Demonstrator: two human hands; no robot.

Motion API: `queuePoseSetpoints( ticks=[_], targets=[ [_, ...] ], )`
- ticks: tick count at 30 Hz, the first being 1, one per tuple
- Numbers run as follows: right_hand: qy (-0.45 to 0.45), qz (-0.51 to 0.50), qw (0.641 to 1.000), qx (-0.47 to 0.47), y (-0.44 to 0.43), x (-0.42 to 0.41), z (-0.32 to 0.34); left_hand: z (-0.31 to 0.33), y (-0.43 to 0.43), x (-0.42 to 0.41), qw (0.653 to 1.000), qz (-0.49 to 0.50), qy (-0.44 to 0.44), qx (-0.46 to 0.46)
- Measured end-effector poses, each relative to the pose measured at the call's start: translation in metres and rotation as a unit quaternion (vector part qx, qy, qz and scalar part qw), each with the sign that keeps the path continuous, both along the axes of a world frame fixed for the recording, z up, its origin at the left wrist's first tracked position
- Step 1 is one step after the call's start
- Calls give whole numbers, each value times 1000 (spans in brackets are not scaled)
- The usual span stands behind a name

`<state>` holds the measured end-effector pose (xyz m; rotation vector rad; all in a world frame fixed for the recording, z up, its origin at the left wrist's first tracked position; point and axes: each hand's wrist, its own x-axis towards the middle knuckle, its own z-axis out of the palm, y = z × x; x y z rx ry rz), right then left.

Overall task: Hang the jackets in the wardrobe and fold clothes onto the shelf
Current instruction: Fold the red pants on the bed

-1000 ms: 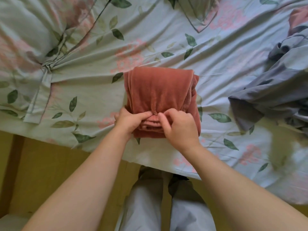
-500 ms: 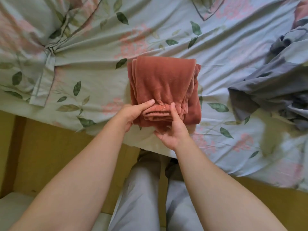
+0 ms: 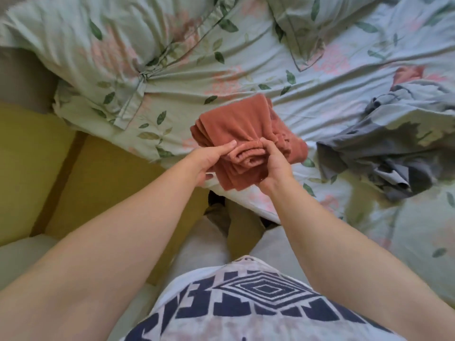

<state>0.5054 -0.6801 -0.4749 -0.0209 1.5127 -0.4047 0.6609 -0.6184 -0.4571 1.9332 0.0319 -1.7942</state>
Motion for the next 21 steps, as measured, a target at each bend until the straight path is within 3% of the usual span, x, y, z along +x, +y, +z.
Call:
queuePoseSetpoints(
  ticks=[5, 10, 14, 21],
  targets=[
    [-10, 137, 979, -149, -3, -15, 64, 77, 51, 11, 989, 90, -97, -63],
    [-163, 327, 885, -289, 12, -32, 143, 158, 118, -19, 952, 180, -228, -102],
    [-297, 411, 815, -278, 35, -52, 200, 224, 175, -64, 911, 226, -307, -155],
    [-465, 471, 720, -209, 94, -72, 281, 330, 276, -145, 861, 283, -342, -247]
  ],
)
